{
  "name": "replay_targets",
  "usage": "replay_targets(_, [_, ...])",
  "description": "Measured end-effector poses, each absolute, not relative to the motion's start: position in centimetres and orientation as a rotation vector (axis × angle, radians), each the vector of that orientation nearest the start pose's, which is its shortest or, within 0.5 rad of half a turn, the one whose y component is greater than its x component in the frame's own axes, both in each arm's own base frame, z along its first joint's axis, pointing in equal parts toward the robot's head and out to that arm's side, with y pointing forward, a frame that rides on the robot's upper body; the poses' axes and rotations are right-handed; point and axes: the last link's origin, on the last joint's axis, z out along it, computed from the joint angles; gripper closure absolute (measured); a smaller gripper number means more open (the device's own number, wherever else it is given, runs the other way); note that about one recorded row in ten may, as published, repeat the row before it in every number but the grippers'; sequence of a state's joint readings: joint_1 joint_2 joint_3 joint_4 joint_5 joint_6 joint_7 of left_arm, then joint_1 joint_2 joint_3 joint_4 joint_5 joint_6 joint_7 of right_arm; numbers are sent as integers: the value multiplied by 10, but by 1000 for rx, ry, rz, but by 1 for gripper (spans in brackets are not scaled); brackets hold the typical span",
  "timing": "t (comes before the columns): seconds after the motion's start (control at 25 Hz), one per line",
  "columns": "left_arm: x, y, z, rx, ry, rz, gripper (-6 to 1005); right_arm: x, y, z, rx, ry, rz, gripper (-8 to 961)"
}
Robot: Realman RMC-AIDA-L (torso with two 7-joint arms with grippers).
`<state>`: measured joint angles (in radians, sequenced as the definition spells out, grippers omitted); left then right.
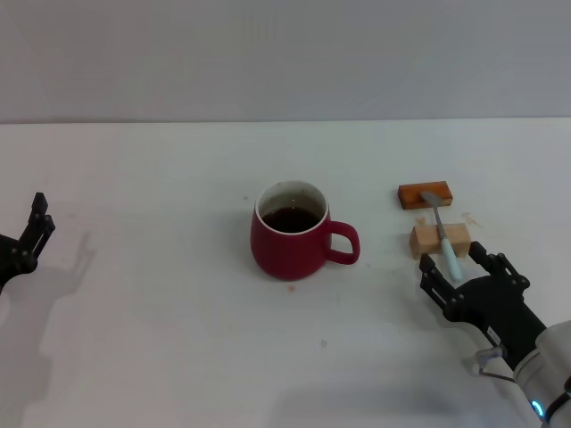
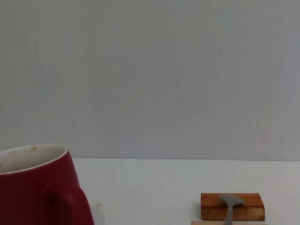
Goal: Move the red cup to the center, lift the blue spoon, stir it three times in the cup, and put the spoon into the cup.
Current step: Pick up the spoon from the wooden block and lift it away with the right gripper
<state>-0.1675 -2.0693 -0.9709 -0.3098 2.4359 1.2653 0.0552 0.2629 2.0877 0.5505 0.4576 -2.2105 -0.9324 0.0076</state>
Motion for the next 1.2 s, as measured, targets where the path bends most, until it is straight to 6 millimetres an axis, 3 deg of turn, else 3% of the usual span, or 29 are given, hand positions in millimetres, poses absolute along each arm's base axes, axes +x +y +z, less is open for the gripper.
replay_targets(0.56, [-357,260,-6,-1512,-440,-575,143,311,267,-103,-1875,729,604,317])
replay_targets(1.0, [-356,260,-8,-1521,-439,-574,143,311,268,-103,-1881,762,622,552])
replay_targets(1.2, [-356,261,-8,-1524,-439,-574,144,312,269,-103,-1879,764,618,564])
